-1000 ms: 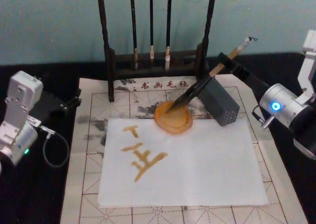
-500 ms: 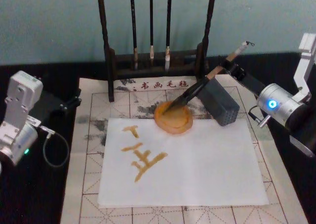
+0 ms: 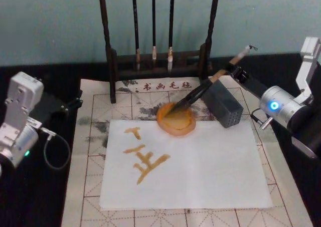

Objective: Pick up the brush from the inkstone, write on the paper, then place the brush back to its original position.

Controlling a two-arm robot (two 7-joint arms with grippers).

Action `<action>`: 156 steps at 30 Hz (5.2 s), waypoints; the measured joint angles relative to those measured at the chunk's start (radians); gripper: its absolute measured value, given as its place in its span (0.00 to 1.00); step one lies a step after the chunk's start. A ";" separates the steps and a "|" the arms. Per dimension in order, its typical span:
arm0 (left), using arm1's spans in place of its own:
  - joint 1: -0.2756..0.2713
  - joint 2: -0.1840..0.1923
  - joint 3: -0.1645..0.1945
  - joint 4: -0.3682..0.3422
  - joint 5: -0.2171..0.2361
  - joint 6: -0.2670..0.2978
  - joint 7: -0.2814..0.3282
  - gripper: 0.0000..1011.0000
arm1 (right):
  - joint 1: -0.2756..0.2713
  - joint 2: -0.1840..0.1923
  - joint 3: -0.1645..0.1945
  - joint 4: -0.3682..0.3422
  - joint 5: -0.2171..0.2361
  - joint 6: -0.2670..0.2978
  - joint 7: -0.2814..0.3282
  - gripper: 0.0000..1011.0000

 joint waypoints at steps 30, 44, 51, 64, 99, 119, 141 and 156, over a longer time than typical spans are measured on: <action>0.000 0.000 0.000 0.000 0.000 0.000 0.000 0.99 | -0.011 0.016 -0.032 -0.015 0.095 -0.035 -0.077 0.18; 0.000 0.000 0.000 0.000 0.000 0.000 0.000 0.99 | -0.016 0.029 -0.051 -0.028 0.120 -0.057 -0.097 0.18; 0.000 0.000 0.000 0.000 0.000 0.000 0.000 0.99 | -0.017 0.028 -0.050 -0.028 0.120 -0.057 -0.097 0.18; 0.000 0.000 0.000 0.000 0.000 0.000 0.000 0.99 | -0.017 0.027 -0.047 -0.027 0.120 -0.055 -0.095 0.28; 0.000 0.000 0.000 0.000 0.000 0.000 0.000 0.99 | -0.017 0.028 -0.047 -0.026 0.118 -0.054 -0.094 0.99; 0.000 0.000 0.000 0.000 0.000 0.000 0.000 0.99 | -0.162 0.155 -0.047 -0.218 0.120 -0.136 -0.061 0.99; 0.000 0.000 0.000 0.000 0.000 0.000 0.000 0.99 | -0.262 0.248 -0.163 -0.325 -0.420 -0.428 -0.054 0.99; 0.000 0.000 0.000 0.000 0.000 0.000 0.000 0.99 | -0.250 0.233 -0.224 -0.256 -0.802 -0.582 -0.162 0.99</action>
